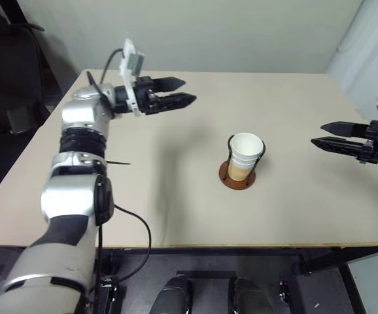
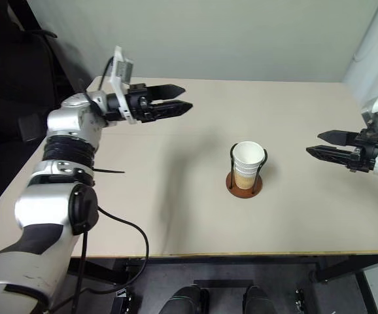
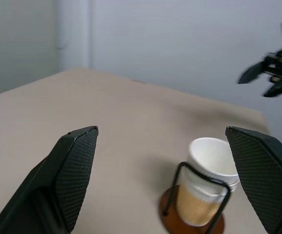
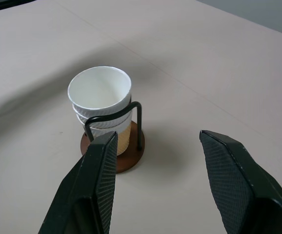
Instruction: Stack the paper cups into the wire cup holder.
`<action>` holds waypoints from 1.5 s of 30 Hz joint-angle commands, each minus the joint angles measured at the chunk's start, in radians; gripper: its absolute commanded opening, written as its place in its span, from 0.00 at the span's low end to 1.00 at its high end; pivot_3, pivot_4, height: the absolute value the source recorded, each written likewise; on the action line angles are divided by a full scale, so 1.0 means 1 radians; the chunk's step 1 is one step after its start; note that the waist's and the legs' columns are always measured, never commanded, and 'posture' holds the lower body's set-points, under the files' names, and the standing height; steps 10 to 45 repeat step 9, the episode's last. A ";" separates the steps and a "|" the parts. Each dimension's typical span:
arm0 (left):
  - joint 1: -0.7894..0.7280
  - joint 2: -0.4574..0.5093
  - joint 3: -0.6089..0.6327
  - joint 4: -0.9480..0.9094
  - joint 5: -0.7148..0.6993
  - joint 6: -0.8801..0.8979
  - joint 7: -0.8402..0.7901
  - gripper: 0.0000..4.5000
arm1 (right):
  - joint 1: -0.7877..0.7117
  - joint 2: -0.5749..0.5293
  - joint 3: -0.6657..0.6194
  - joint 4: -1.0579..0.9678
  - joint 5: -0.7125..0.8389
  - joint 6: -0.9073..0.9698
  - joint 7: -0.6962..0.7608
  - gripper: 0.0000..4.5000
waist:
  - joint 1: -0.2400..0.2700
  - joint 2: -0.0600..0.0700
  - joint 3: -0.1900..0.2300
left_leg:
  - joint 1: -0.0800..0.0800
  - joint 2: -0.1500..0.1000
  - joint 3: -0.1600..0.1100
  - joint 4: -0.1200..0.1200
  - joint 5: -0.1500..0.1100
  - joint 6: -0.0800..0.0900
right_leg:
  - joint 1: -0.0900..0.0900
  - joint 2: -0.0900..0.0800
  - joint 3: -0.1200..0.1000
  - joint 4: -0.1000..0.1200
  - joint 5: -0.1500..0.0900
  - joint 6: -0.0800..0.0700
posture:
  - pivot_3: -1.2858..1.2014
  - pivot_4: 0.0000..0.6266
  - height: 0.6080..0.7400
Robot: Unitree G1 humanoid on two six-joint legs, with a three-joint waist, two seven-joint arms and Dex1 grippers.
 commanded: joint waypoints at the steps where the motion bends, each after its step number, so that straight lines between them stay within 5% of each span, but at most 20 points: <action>1: -0.015 0.046 0.029 -0.060 -0.031 0.013 0.031 0.99 | -0.019 0.019 0.009 -0.025 -0.007 -0.022 -0.011 0.59 | -0.003 0.000 0.000 | 0.000 0.000 -0.001 0.000 0.000 0.002 | 0.000 -0.001 0.001 0.000 0.001 -0.001 | 0.52 0.24 1.00; 45: 0.011 0.084 0.021 -0.076 -0.036 0.023 0.044 0.99 | -0.017 0.051 0.010 -0.069 -0.003 -0.015 -0.038 0.59 | 0.004 0.001 0.000 | -0.003 -0.002 -0.006 0.000 0.003 0.006 | 0.000 -0.002 -0.001 -0.001 0.005 -0.006 | 0.52 0.24 1.00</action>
